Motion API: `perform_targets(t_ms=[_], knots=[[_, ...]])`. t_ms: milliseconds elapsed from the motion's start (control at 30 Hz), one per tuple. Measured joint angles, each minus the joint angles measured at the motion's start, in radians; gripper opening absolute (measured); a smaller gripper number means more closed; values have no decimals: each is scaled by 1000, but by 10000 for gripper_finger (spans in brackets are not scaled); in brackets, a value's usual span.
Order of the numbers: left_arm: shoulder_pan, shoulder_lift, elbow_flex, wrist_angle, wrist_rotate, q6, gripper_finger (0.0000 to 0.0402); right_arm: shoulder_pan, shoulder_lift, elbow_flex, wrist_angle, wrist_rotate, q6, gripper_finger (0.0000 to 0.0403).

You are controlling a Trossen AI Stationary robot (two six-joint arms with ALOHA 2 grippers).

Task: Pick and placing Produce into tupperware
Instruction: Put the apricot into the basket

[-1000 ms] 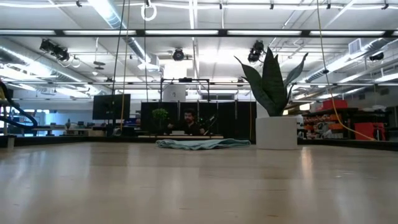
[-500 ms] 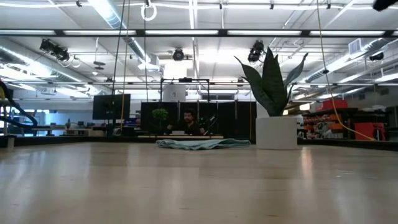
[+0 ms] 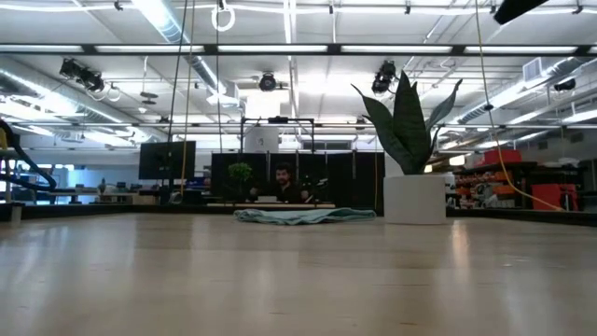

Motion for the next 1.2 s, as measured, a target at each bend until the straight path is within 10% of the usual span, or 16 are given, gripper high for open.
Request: perform_targets(t_ms=[1200], knots=[[5, -6, -235, 33, 47, 22, 183, -141, 0, 0, 0, -13, -98, 167]])
